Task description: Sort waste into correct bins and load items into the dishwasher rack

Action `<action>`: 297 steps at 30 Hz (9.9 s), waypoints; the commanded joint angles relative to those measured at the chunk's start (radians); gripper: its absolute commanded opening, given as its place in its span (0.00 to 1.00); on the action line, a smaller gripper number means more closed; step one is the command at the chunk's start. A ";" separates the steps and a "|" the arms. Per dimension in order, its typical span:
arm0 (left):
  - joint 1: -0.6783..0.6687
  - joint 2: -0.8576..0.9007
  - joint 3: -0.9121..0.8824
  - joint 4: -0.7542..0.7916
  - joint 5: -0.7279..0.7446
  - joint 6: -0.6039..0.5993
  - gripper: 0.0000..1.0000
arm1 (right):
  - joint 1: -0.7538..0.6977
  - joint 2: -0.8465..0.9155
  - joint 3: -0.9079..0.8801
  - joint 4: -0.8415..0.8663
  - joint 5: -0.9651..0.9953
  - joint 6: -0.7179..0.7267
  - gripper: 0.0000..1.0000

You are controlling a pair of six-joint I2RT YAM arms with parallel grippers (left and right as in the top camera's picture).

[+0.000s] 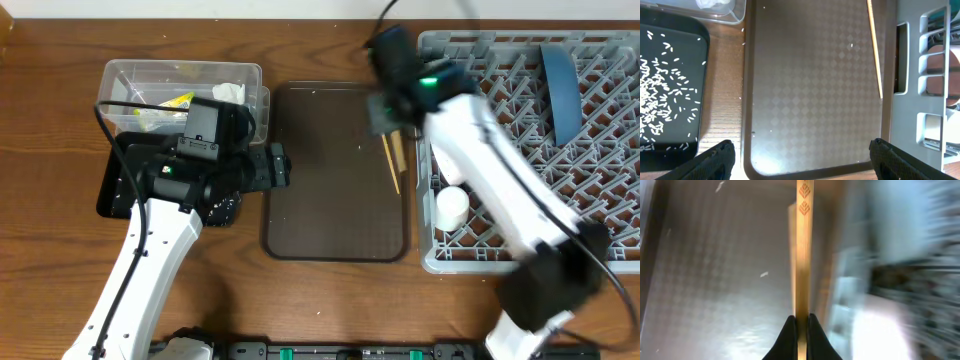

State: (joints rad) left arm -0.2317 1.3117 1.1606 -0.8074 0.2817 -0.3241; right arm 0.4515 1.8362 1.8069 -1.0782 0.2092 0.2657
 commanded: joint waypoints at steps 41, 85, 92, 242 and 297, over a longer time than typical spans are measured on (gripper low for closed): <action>0.003 -0.005 0.021 -0.003 -0.007 0.009 0.88 | -0.364 0.202 -0.002 0.067 0.136 -0.252 0.47; 0.003 -0.005 0.021 -0.003 -0.006 0.009 0.88 | -0.045 0.466 0.029 0.142 -0.124 -0.075 0.48; 0.003 -0.005 0.021 -0.003 -0.006 0.008 0.88 | -0.046 0.494 0.028 0.116 -0.167 -0.075 0.45; 0.003 -0.005 0.021 -0.003 -0.006 0.008 0.88 | -0.411 -1.752 -1.751 0.979 -0.230 -0.175 0.99; 0.179 -0.618 -0.525 0.600 -0.176 0.280 0.88 | -0.373 -1.831 -1.801 1.007 -0.233 -0.135 0.99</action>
State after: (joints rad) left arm -0.0929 0.7887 0.7475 -0.2619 0.1200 -0.0856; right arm 0.0704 0.0120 0.0101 -0.0719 -0.0200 0.1196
